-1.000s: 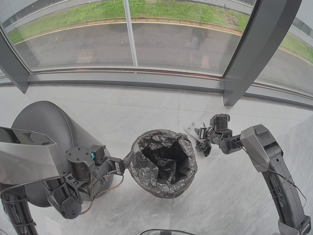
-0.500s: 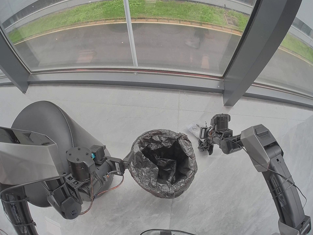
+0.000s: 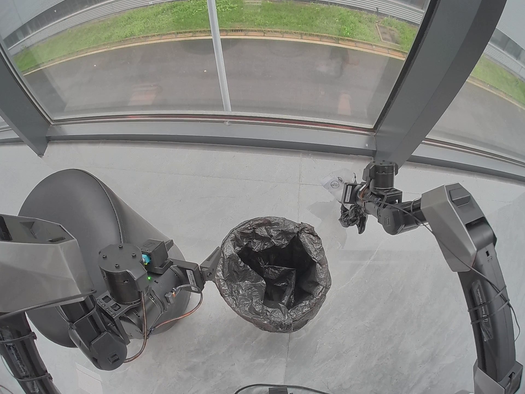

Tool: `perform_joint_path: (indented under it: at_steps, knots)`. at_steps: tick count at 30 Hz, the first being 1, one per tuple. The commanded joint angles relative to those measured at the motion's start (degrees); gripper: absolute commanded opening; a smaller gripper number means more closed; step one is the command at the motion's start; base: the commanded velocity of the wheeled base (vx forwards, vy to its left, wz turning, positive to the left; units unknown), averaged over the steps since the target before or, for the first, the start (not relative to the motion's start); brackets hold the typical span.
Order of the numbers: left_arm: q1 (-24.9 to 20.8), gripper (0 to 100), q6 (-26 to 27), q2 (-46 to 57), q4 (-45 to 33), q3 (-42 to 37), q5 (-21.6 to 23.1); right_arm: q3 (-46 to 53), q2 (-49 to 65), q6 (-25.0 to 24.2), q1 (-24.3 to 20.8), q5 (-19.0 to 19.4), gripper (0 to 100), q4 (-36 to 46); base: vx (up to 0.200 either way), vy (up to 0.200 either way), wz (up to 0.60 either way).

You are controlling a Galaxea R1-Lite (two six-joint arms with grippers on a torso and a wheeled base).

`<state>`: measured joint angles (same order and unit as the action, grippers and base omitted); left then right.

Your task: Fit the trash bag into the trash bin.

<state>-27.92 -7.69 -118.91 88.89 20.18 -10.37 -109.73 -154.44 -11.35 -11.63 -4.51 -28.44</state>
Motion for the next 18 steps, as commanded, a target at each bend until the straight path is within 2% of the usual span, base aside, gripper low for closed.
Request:
perform_joint_path:
  at_steps: [1, 2, 5, 11, 15, 18]
  knots:
    - [-0.03, 100, -0.66, 5.0, 0.05, -0.84, -0.08, 8.83, 13.73, 1.51, -0.59, -0.15, 0, -0.3, 0.0, 0.0, 0.0]
    - [-0.12, 100, -1.54, 7.2, 0.05, -1.37, -0.08, 12.26, 18.92, 3.09, -1.03, -0.15, 0, -0.48, 0.0, 0.0, 0.0]
    - [-0.12, 100, -2.24, 10.01, 0.05, -2.16, -0.08, 15.77, 24.54, 4.23, -2.17, -0.15, 0, -0.48, 0.0, 0.0, 0.0]
    - [0.23, 100, -2.5, 15.64, -0.04, -3.83, -0.17, 26.58, 38.51, 7.48, -7.18, -0.24, 0, -0.12, 0.0, 0.0, 0.0]
    - [0.23, 100, -2.15, 17.31, -0.04, -3.74, -0.35, 32.82, 45.02, 8.36, -11.92, -0.59, 0, -0.04, 0.0, 0.0, 0.0]
    - [0.23, 100, -2.06, 20.73, -0.12, -4.09, -0.26, 39.59, 49.76, 8.19, -17.37, -2.34, 0, -0.48, 0.0, 0.0, 0.0]
